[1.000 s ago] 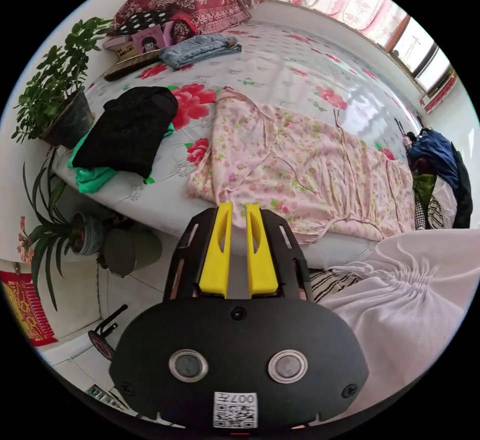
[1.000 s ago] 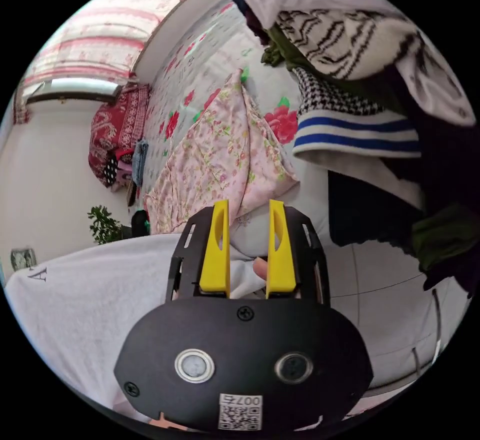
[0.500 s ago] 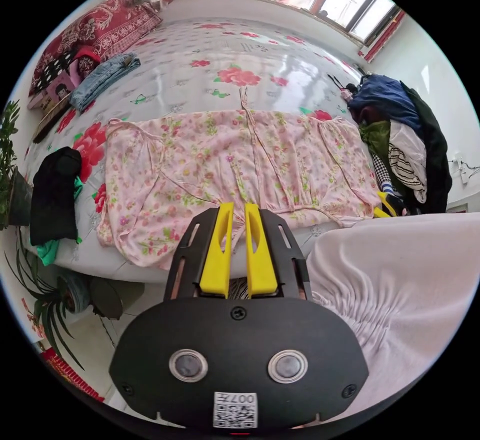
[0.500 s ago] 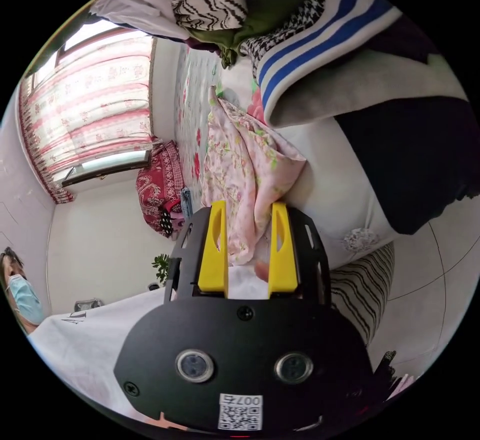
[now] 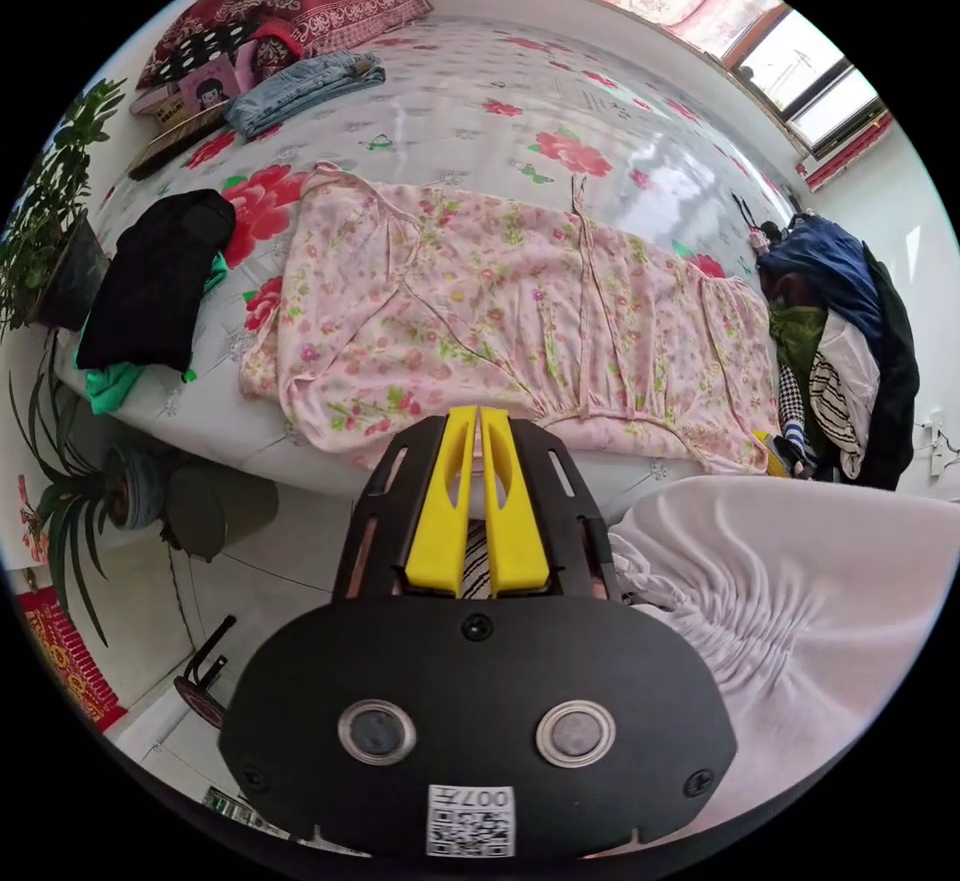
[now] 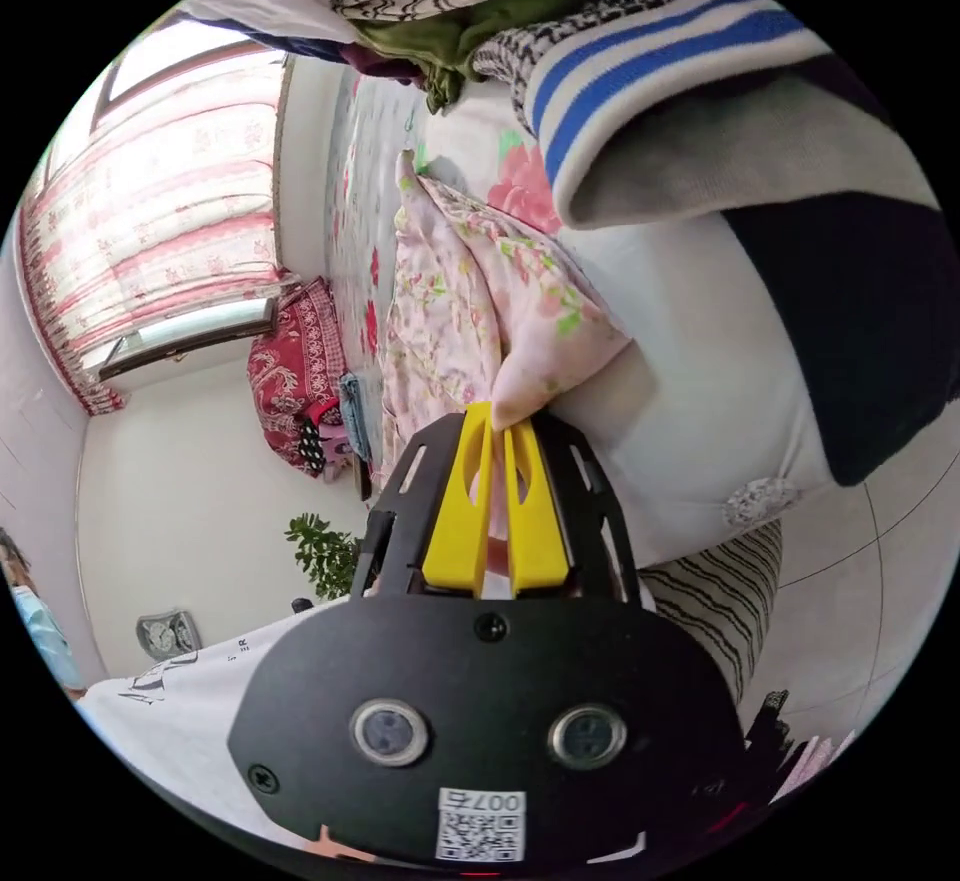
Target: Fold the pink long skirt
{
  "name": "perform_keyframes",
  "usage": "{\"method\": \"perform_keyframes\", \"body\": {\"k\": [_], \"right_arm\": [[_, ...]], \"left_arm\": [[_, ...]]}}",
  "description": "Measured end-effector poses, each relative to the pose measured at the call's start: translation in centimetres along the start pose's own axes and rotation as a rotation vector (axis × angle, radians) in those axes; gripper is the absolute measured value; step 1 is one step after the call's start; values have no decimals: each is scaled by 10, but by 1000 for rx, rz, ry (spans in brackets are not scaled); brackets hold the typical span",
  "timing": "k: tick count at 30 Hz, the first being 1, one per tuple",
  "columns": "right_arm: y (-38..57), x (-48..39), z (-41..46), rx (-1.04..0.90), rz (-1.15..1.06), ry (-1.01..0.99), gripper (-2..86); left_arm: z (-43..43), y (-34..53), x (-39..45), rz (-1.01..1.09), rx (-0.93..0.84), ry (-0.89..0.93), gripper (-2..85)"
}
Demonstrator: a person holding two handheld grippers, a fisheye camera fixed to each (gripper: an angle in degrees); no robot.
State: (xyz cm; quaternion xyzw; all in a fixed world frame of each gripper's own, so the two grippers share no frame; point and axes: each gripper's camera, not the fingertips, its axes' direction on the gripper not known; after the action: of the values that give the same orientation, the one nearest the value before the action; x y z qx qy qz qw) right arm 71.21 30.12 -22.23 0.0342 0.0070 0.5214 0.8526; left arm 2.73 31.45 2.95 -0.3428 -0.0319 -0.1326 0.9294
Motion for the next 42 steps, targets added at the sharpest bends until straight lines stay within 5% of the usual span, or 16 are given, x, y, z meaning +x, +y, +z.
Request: {"method": "perform_keyframes", "body": {"k": [12,15,21,24,28,35,42], "right_arm": [[87,-280,193,-212,-992,450,-5],[187,-358,310,-447,-1402,540,-5],[380,-357,518,-883,-1795,655,1],[425,-331,572,-991,-1832,746,11],[444,-339,578,-958,-1842,599,26],[305,-367,567,-616,-1395,482,42],[204,-368,615,-587,-1097,489,49]], "left_arm": [[-13,55,-115,-141,87,-1,-10],[-15,84,-148,-218,92,30,-10],[-12,134,-198,-308,90,51,-10],[-8,149,-215,-332,77,77,-10],[-8,158,-225,-280,87,80,-9],[-12,141,-218,-183,153,133,-1],[-21,81,-193,-80,273,218,79]]}}
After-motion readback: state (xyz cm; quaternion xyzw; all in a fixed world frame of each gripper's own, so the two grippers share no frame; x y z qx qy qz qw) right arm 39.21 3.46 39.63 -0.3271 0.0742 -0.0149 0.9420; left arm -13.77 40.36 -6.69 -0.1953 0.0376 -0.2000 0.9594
